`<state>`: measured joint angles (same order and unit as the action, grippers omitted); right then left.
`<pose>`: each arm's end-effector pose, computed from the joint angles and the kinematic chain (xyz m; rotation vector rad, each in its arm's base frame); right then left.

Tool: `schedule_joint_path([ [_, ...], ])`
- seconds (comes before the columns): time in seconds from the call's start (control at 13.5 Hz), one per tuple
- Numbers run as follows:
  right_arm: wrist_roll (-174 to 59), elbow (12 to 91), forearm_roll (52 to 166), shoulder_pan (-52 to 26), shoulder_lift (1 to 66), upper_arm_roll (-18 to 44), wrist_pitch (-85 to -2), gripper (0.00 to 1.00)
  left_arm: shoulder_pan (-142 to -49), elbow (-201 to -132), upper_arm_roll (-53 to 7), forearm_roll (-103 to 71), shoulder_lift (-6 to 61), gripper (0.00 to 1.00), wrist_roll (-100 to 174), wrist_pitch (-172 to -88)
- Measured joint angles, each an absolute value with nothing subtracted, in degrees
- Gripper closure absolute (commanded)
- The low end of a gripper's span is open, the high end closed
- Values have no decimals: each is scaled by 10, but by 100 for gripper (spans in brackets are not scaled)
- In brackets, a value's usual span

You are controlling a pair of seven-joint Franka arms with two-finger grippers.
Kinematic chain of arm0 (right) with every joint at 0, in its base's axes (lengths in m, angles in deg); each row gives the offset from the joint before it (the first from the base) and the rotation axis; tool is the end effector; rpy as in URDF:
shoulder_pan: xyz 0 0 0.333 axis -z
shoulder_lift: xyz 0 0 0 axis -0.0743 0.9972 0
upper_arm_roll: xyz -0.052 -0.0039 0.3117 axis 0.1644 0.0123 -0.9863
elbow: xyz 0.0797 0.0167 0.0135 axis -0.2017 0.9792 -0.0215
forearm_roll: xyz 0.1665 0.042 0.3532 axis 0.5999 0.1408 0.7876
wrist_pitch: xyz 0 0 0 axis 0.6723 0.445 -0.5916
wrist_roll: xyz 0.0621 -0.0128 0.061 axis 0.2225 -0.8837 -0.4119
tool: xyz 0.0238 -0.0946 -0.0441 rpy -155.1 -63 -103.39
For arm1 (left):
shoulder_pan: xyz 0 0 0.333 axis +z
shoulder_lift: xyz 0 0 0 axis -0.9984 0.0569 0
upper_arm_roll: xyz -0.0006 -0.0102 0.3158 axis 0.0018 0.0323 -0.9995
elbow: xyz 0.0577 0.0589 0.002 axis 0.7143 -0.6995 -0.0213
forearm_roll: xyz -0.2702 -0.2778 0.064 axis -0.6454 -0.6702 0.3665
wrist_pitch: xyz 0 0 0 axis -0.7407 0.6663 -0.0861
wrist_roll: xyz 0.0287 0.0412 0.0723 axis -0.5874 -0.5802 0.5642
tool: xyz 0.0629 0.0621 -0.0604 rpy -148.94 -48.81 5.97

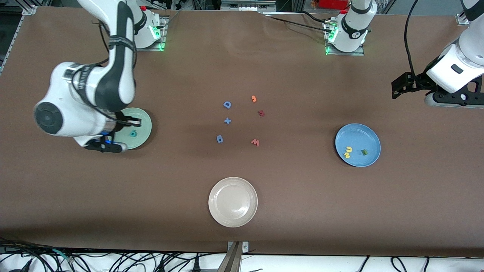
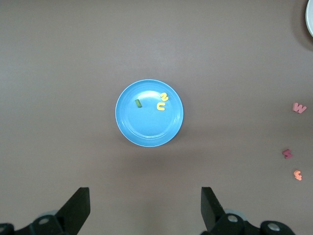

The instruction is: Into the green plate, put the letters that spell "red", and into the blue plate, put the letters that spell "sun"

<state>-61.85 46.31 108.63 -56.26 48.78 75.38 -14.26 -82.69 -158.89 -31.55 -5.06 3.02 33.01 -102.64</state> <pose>0.6060 0.0975 0.3783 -3.0305 0.1333 0.5518 0.5562 -0.0502 0.5982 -3.1116 0.0778 0.0841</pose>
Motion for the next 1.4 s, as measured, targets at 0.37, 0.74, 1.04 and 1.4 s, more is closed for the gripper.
schedule_joint_path([
  [0.37,-742,659,1091,-593,495,745,-343,99,-827,-1589,-315,-51,30,0,330,-1026],
  [0.74,-750,735,1136,-631,497,711,-445,82,-827,-1589,-315,-51,30,0,330,-1026],
  [1.04,-754,737,1142,-629,503,709,-455,11,-827,-1589,-315,-51,30,0,330,-1026],
  [1.4,-756,717,1143,-630,503,723,-457,1,-829,-1589,-310,-51,30,0,330,-1026],
])
